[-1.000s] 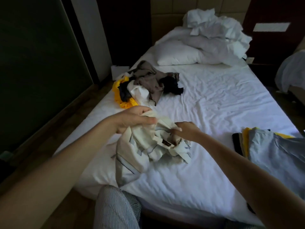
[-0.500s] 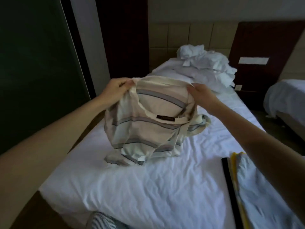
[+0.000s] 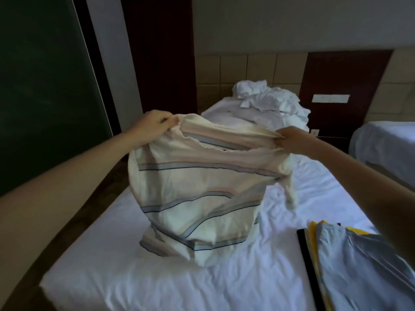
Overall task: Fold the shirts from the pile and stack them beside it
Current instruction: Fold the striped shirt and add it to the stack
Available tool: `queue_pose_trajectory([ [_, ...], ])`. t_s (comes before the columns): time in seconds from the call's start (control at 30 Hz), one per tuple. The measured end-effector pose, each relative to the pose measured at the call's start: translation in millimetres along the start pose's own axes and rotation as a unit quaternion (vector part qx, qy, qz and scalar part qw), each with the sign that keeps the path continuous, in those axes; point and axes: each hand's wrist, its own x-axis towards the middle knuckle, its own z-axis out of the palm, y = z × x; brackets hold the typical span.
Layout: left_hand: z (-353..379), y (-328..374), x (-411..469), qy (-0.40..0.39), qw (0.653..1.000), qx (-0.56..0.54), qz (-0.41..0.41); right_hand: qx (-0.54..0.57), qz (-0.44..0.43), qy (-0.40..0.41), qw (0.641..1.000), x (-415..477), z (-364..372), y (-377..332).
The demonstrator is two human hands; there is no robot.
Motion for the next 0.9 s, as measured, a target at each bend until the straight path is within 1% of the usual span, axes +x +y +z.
queue_pose_trajectory([
  [0.03, 3, -4, 0, -0.024, 1.000, 0.006, -0.019, 0.047, 0.011, 0.010, 0.999, -1, 1, 8],
  [0.1, 13, -9, 2, -0.031, 0.999, -0.006, -0.036, 0.159, 0.031, 0.032, 0.986, -4, 3, 21],
  [0.13, 19, -11, 3, -0.035, 0.998, -0.013, -0.042, 0.195, 0.034, 0.020, 0.980, -7, 4, 27],
  [0.2, 30, -14, 3, -0.050, 0.997, -0.017, -0.055, 0.216, 0.026, -0.048, 0.975, -13, 6, 36],
  [0.3, 41, -18, 4, -0.078, 0.995, -0.034, -0.060, 0.159, -0.019, -0.201, 0.966, -24, 4, 46],
  [0.33, 42, -17, 3, -0.110, 0.991, -0.048, -0.055, 0.122, -0.022, -0.233, 0.964, -27, 3, 52],
  [0.37, 42, -16, 0, -0.164, 0.984, -0.053, -0.045, 0.086, -0.017, -0.253, 0.963, -27, 3, 61],
  [0.43, 40, -19, -3, -0.291, 0.957, -0.005, -0.012, 0.062, 0.023, -0.295, 0.953, -31, 4, 70],
  [0.47, 40, -21, -6, -0.336, 0.941, 0.026, -0.003, 0.066, 0.036, -0.316, 0.946, -33, 4, 73],
  [0.5, 41, -25, -8, -0.362, 0.931, 0.045, 0.004, 0.058, 0.036, -0.319, 0.945, -34, 6, 78],
  [0.53, 43, -28, -9, -0.361, 0.931, 0.049, 0.013, 0.051, 0.034, -0.301, 0.952, -35, 7, 82],
  [0.57, 45, -32, -8, -0.336, 0.941, 0.035, 0.019, 0.058, 0.030, -0.269, 0.961, -36, 10, 83],
  [0.63, 48, -33, -6, -0.256, 0.966, -0.015, 0.024, 0.127, 0.028, -0.202, 0.971, -40, 13, 79],
  [0.73, 51, -34, -8, -0.169, 0.983, -0.061, 0.026, 0.198, 0.030, -0.098, 0.975, -38, 12, 76],
  [0.77, 53, -37, -8, -0.135, 0.988, -0.076, 0.024, 0.228, 0.038, -0.080, 0.970, -36, 10, 74],
  [0.83, 57, -38, -11, -0.062, 0.991, -0.117, 0.012, 0.283, 0.039, -0.072, 0.955, -32, 4, 66],
  [0.9, 63, -39, -10, 0.009, 0.987, -0.158, -0.004, 0.288, 0.031, -0.063, 0.955, -27, -3, 60],
])
